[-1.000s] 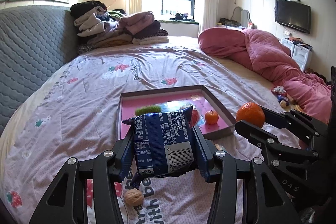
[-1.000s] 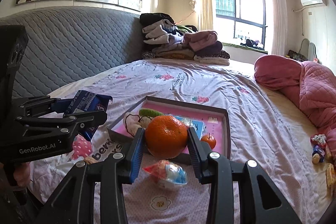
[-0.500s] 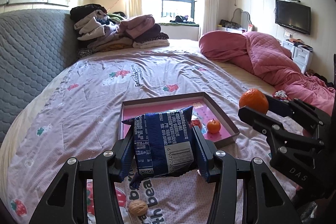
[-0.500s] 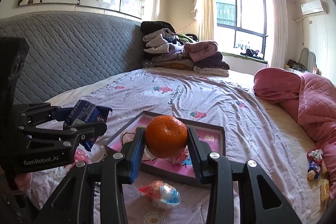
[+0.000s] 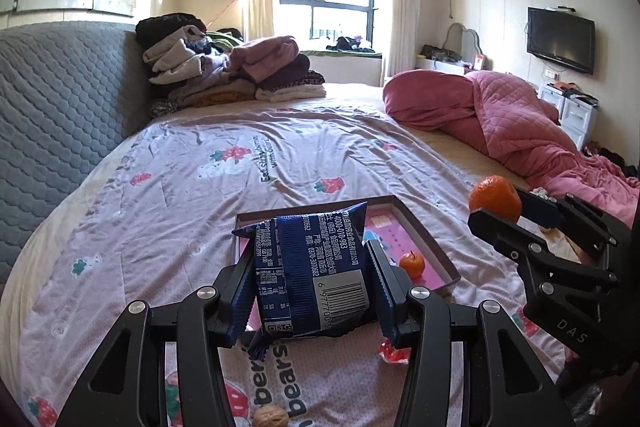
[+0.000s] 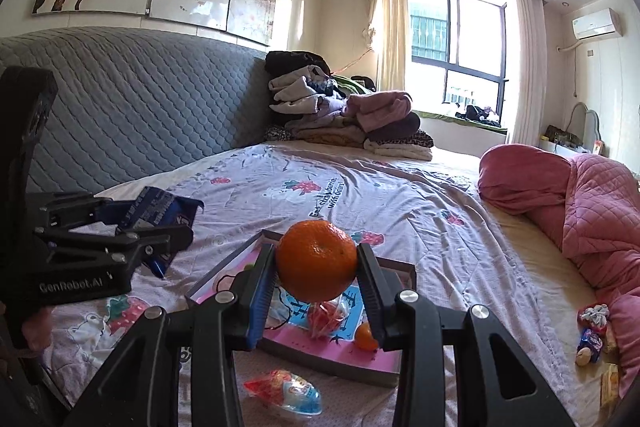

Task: Organize objects
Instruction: 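Lift the blue packet with the left tool while the right tool lifts the orange, then carry the packet over the tray with the left tool while the right tool carries the orange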

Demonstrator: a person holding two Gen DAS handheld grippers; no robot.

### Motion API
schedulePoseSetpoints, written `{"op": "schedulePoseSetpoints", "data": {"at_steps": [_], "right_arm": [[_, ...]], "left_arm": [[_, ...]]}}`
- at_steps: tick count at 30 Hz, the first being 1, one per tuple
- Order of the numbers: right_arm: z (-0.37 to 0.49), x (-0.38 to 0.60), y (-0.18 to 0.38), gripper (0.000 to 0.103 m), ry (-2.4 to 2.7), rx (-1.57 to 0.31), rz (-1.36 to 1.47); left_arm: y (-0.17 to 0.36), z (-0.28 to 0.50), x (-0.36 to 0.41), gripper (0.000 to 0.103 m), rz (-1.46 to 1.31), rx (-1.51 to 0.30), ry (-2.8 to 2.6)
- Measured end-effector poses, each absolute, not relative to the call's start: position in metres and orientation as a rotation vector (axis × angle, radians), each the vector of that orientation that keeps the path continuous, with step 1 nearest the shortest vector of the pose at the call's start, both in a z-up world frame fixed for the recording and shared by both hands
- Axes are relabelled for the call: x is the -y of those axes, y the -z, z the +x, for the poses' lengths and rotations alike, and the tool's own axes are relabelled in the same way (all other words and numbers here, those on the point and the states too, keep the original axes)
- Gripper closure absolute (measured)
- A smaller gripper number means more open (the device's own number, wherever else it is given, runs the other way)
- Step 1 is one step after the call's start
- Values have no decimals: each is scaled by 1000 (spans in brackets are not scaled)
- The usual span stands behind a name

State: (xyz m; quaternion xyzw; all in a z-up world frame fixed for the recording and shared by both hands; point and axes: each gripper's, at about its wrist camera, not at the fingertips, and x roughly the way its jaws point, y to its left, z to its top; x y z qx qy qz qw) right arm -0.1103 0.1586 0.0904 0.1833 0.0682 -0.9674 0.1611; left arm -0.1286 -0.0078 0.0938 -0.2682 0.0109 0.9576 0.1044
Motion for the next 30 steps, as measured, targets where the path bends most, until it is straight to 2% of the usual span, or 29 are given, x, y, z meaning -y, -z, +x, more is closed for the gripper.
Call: {"op": "schedulePoseSetpoints", "data": {"at_steps": [30], "right_arm": [[-146,-166,-96,63,2772,-254,521]], "left_arm": [[-97,-169,-4,51,-805,-46,-2828]]}}
